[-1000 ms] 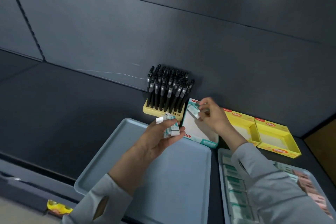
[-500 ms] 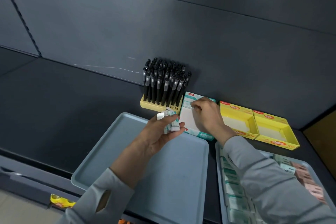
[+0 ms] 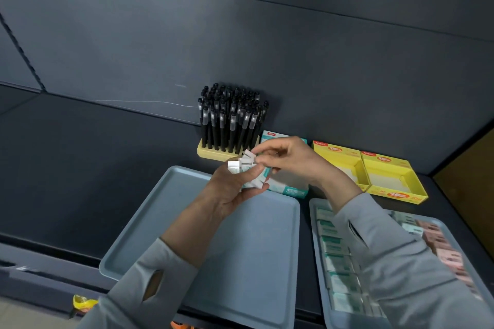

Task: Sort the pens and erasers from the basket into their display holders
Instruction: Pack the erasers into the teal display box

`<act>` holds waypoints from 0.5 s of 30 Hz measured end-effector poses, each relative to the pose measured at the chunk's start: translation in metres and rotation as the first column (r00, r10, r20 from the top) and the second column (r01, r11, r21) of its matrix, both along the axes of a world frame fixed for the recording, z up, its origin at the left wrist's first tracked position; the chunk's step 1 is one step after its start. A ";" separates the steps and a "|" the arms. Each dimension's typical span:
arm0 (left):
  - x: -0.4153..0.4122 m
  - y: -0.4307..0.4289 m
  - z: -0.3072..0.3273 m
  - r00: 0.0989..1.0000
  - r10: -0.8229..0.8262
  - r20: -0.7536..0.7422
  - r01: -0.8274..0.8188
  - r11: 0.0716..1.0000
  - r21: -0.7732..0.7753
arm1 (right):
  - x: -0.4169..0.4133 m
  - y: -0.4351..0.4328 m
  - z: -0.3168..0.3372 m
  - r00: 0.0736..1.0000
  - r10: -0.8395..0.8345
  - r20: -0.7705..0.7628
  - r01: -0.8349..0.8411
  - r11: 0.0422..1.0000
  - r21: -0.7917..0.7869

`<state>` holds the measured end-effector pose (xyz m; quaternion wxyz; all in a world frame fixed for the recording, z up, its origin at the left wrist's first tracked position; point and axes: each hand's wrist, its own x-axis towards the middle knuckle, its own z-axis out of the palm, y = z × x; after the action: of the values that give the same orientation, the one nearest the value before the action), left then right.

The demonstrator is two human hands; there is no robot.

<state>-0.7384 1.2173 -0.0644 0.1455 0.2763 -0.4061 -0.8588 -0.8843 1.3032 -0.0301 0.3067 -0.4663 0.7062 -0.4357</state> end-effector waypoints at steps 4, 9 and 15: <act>-0.003 0.001 0.000 0.995 0.044 0.092 -0.041 0.999 -0.030 | -0.005 0.011 0.003 0.998 0.034 0.056 -0.036 0.999 0.037; 0.004 -0.004 0.007 0.986 0.153 0.069 -0.164 0.967 0.197 | -0.039 0.010 0.001 0.957 -0.284 -0.064 0.283 0.959 -0.026; 0.011 -0.010 0.006 0.987 0.146 0.060 -0.156 0.965 0.210 | -0.027 -0.011 -0.015 0.880 -0.115 -0.461 0.186 0.976 0.112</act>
<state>-0.7269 1.2069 -0.0588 0.1709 0.3395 -0.2920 -0.8776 -0.9111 1.2925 -0.0449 0.1338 -0.4735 0.8234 -0.2826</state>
